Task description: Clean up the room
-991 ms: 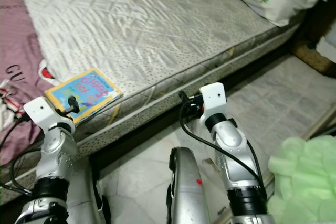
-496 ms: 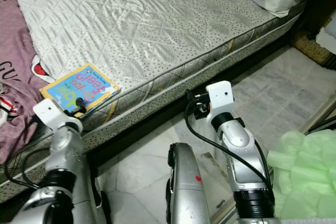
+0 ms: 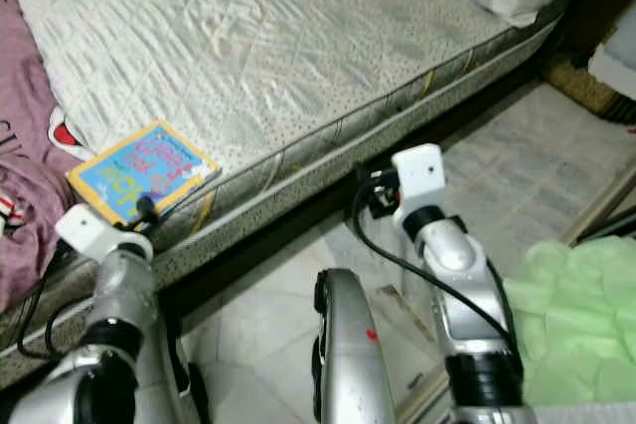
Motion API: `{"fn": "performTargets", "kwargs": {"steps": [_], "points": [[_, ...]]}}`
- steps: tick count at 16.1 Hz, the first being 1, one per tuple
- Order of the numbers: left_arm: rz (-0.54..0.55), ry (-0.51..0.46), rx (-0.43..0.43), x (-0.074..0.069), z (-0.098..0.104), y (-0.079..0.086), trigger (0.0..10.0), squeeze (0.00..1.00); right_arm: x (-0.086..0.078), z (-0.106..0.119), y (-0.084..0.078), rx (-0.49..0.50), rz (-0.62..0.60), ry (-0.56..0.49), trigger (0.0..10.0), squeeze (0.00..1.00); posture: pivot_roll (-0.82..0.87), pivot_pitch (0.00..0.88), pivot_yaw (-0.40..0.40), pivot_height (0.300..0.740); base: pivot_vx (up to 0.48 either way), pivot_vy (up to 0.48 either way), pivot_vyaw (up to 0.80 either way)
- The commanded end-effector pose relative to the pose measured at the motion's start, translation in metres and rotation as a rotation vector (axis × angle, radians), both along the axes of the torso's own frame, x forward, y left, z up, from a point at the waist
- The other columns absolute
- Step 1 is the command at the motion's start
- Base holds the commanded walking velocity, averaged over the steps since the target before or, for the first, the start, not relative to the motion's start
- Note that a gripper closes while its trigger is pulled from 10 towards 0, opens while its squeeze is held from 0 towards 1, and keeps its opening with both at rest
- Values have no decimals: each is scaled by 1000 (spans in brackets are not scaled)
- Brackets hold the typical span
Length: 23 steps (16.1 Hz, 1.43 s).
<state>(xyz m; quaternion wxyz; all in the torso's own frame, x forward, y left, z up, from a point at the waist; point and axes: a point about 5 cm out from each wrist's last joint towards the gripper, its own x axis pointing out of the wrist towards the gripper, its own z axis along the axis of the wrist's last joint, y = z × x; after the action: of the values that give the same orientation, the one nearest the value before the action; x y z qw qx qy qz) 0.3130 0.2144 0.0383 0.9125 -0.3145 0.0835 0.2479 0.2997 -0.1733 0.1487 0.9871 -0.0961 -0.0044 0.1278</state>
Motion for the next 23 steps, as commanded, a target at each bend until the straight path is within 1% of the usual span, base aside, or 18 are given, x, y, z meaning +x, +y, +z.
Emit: {"fn": "performTargets", "kwargs": {"steps": [1, 2, 3, 5, 6, 8, 9, 10, 11, 14, 18, 20, 22, 23], "points": [[24, 66, -66, -12, -17, 4, 10000, 0, -6, 1, -11, -26, -18, 2, 10000, 0, -323, 208, -94, 538, 0, 0, 0], [6, 85, -134, -12, -22, 4, 10000, 0, -8, 2, -13, -34, -18, 3, 10000, 0, -337, 200, -104, 538, 0, 0, 0], [-31, 108, -181, -11, -26, 2, 10000, 0, -9, 3, -14, -40, -17, 2, 10000, 0, -344, 195, -108, 538, 0, 0, 0], [-116, 82, -246, -5, -24, -4, 10000, 0, -6, 8, -13, -45, -11, -9, 10000, 0, -355, 181, -113, 538, 0, 0, 0], [-147, 67, -258, -3, -23, -7, 10000, 0, -5, 10, -12, -46, -8, -14, 10000, 0, -359, 176, -116, 538, 0, 0, 0], [-238, 54, -286, 0, -23, -18, 10000, 0, 0, 15, -11, -51, -1, -29, 10000, 0, -361, 156, -121, 538, 0, 0, 0], [-250, 46, -295, 1, -23, -19, 10000, 0, 1, 16, -11, -52, -1, -30, 10000, 0, -361, 156, -121, 538, 0, 0, 0], [-274, 35, -302, 2, -22, -23, 235, 0, 2, 16, -11, -53, -2, -31, 10000, 0, -358, 143, -121, 538, 0, 0, 0], [-300, 23, -302, 3, -21, -25, 0, 0, 4, 17, -10, -53, 0, -37, 10000, 0, -355, 135, -118, 538, 0, 0, 0], [-277, 21, -311, 3, -20, -20, 0, 0, 6, 17, -5, -57, 15, -50, 10000, 0, -352, 118, -110, 538, 0, 0, 0], [-292, 29, -311, 3, -20, -21, 0, 0, 8, 17, -1, -49, 17, -60, 10000, 0, -349, 110, -99, 538, 0, 0, 0], [-296, 17, -312, 6, -17, -22, 0, 0, 7, 16, 0, -47, 18, -61, 10000, 0, -349, 111, -98, 538, 0, 0, 0], [-304, 13, -300, 7, -16, -22, 0, 0, 7, 16, 1, -45, 18, -65, 10000, 0, -348, 111, -97, 538, 0, 0, 0], [-303, -4, -248, 8, -13, -19, 0, 0, 8, 17, 1, -44, 18, -67, 10000, 0, -343, 112, -96, 538, 0, 0, 0]]}}
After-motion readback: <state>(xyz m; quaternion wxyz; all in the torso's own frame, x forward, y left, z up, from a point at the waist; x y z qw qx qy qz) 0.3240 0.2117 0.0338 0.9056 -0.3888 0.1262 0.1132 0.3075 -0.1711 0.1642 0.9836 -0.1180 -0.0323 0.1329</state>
